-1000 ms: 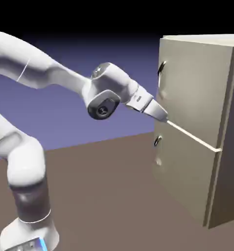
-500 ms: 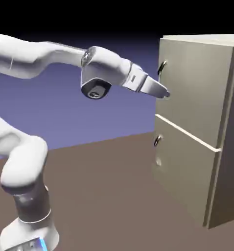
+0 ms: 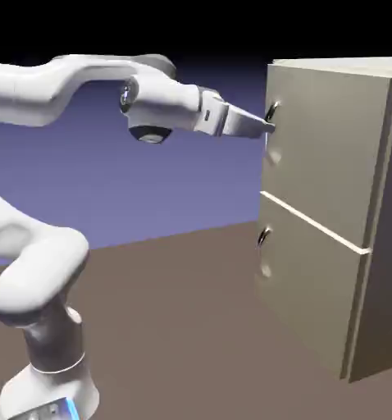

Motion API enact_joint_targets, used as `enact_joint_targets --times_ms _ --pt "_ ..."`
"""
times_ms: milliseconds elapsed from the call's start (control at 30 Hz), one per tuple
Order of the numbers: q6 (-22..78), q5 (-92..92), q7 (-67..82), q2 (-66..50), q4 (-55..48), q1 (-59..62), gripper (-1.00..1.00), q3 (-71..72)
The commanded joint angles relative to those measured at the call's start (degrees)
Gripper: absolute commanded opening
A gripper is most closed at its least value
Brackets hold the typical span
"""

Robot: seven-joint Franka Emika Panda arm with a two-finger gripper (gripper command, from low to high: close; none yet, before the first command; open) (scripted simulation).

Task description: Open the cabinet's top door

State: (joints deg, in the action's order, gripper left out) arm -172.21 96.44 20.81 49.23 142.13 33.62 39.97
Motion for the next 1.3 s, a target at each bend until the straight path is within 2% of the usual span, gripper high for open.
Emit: enact_joint_targets --times_ms 0,833,900,1067,1100,1267 --pt "0.0 2.5 1.6 0.4 -0.5 0.9 0.00 1.0" --pt "1.2 64.8 42.5 11.1 -12.7 23.0 0.00 26.9" --pt "1.2 65.5 43.0 11.2 -12.8 23.3 0.00 27.1" --pt "2.8 66.2 42.9 9.0 -20.2 33.3 0.00 32.3" --pt "2.8 66.2 42.9 9.0 -20.2 33.3 -1.00 32.3" --pt "8.8 63.0 43.6 7.9 -12.2 25.0 -1.00 26.8"
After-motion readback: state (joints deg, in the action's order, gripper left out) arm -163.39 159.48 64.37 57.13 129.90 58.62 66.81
